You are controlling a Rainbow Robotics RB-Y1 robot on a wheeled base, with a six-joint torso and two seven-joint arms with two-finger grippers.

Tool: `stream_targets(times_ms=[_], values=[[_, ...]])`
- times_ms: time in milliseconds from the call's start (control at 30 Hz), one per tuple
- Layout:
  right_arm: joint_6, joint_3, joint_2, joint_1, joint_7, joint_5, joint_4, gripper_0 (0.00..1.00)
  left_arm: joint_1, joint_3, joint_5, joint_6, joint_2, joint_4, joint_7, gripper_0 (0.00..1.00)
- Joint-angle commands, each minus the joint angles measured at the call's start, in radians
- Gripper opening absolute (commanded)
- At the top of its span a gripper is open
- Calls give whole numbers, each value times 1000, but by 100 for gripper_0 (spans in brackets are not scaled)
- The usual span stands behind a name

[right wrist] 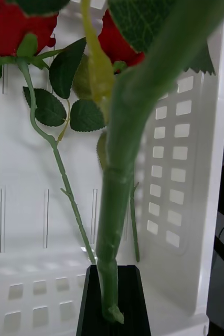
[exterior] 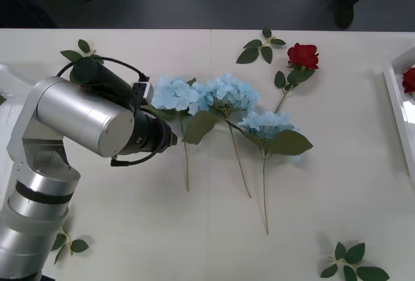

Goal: Put the red flowers into the right box and the blue flowers into the left box

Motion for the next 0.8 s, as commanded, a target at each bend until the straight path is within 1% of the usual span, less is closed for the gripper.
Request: stream_targets(times_ms=[33, 167, 333, 367, 400, 467, 500, 533, 567, 600, 800], values=[[-8, -16, -22, -16, -27, 7, 10, 0, -60, 3, -29, -1, -27, 68, 33, 100], [-8, -16, -22, -15, -30, 5, 10, 0, -98, 3, -47, -16, -53, 149, 35, 100], [-8, -16, -22, -13, -36, 2, 10, 0, -142, 3, -70, -70, -82, 259, 40, 100], [-8, -18, -22, -13, -37, 1, 10, 14, -153, 3, -81, -88, -90, 292, 41, 100], [-8, -16, -22, -13, -39, 2, 10, 24, -158, 3, -84, -96, -93, 304, 40, 100], [-8, -18, -22, -13, -44, 4, 10, 60, -173, 3, -95, -128, -105, 348, 41, 100], [-7, -18, -22, -13, -45, 4, 10, 75, -179, 3, -98, -139, -108, 362, 40, 100], [-8, -18, -22, -13, -45, 5, 10, 85, -182, 3, -99, -149, -113, 379, 40, 100], [-8, -18, -22, -13, -47, 5, 10, 89, -187, 3, -104, -162, -119, 398, 40, 100], [-8, -16, -22, -13, -48, 5, 10, 90, -190, 3, -109, -172, -124, 411, 40, 100], [-2, -28, -22, -13, -59, -9, -2, 89, -195, 3, -132, -229, -148, 477, 38, 100]])
